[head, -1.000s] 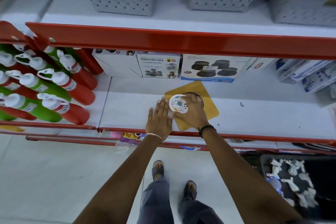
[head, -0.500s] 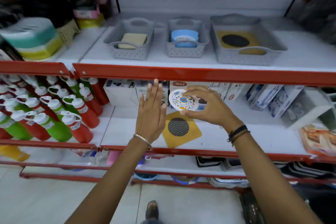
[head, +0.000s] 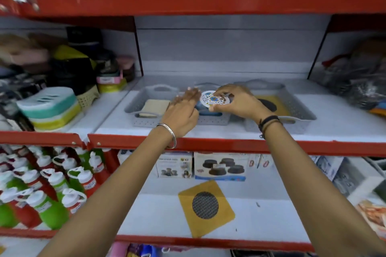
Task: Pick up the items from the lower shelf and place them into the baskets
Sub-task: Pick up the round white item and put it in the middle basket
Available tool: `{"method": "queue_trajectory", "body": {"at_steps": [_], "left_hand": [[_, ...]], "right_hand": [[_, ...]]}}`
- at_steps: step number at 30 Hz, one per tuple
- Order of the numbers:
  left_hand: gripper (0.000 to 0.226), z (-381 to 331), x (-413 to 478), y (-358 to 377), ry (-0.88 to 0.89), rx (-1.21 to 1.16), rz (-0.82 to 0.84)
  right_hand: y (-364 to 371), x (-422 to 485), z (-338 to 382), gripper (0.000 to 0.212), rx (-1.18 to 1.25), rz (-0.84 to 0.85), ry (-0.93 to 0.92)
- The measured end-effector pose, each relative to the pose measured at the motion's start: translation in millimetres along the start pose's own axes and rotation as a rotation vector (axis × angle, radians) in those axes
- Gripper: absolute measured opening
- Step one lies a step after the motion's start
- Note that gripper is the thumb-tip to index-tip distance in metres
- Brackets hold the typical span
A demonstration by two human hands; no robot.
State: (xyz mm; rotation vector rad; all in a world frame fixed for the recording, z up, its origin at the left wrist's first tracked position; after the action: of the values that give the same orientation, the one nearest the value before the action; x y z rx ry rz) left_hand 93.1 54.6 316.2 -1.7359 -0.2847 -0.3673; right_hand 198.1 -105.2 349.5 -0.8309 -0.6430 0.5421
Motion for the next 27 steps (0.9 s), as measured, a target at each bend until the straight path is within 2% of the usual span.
{"method": "queue_trajectory", "body": {"at_steps": [3, 6, 10, 16, 19, 23, 25, 27], "left_hand": [[0.054, 16, 29, 5, 0.026, 0.01, 0.123], [0.045, 26, 48, 14, 0.019, -0.009, 0.186], [0.045, 35, 67, 26, 0.003, 0.126, 0.346], [0.044, 32, 74, 27, -0.006, 0.179, 0.365], [0.041, 24, 66, 18, -0.037, 0.04, 0.187], [0.048, -3, 31, 1, 0.02, -0.224, -0.285], [0.041, -29, -1, 5, 0.019, -0.383, -0.506], [0.033, -55, -34, 20, 0.003, -0.448, -0.638]], "right_hand": [[9, 30, -13, 0.055, -0.024, 0.052, 0.054], [22, 42, -25, 0.046, -0.045, 0.073, 0.036], [34, 56, -39, 0.036, -0.09, 0.196, 0.051], [36, 59, -42, 0.036, -0.118, 0.244, 0.059], [24, 44, -26, 0.032, -0.049, 0.101, 0.003], [10, -3, -4, 0.029, 0.065, -0.178, -0.157], [10, -35, -1, 0.028, 0.127, -0.283, -0.205], [17, -68, -4, 0.025, 0.247, -0.343, -0.201]]}}
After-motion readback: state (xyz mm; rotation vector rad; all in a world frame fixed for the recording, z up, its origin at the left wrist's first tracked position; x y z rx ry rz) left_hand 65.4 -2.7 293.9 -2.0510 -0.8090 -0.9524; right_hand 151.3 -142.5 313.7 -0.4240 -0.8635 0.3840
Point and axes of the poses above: each hand's wrist, its own x-axis towards the middle knuckle, its own y-axis out of the palm, z = x × y, the point moved 1 cm from there along x, towards the middle knuckle, and after that the axes turned 4 degrees about y, right-handed, at the moved point
